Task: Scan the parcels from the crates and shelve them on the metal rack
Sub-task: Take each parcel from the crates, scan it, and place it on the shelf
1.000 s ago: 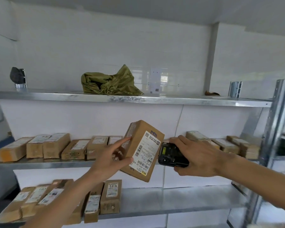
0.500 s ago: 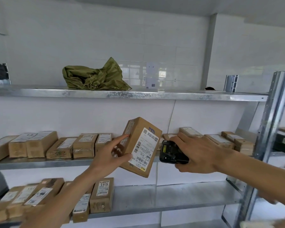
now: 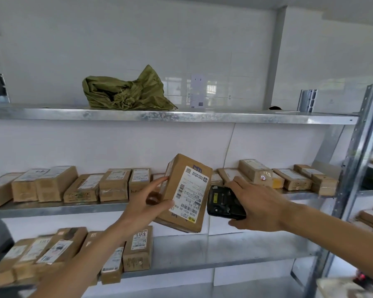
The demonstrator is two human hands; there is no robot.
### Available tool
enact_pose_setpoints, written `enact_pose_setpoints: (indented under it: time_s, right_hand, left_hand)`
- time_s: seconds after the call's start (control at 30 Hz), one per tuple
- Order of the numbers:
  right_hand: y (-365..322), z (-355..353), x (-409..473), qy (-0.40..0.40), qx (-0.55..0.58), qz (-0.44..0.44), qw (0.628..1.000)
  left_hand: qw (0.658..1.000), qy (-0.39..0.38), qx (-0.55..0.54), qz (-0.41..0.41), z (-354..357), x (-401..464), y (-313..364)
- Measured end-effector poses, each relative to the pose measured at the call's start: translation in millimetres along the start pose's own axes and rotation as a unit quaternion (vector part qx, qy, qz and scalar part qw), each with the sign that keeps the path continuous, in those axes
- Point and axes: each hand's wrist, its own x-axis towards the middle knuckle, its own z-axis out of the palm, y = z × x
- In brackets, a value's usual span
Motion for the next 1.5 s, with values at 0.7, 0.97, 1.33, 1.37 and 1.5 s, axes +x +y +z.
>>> enact_pose_setpoints:
  time_s: [0.7,0.97,1.33,1.37,1.5]
  right_hand:
    - [-106.6,142.9,5.2,-0.028,0.266,0.065,0.961]
    - [-122.8,197.5,8.1,-0.045,0.290,0.082,0.952]
    - [-88.1,319.2,75.2,-0.082,0.319,0.087,0.940]
    - [-82.6,332.8,84.4,-0.087,0.323,0.085,0.939]
    - [-61.2,390.0,119.3,-0.104,0.348,0.075,0.929]
  left_hand:
    - [0.975,-0.082,-0.137,-0.155,13.8,-84.1,-136.3]
    - [0.984,-0.088,-0.070,-0.135,20.2,-91.6,-185.8]
    - [0.979,-0.031,-0.078,-0.185,57.6,-33.1,-274.5]
    - [0.977,-0.030,-0.080,-0.193,62.5,-24.5,-285.3]
    - [0.972,-0.032,-0.091,-0.214,83.8,5.0,-334.9]
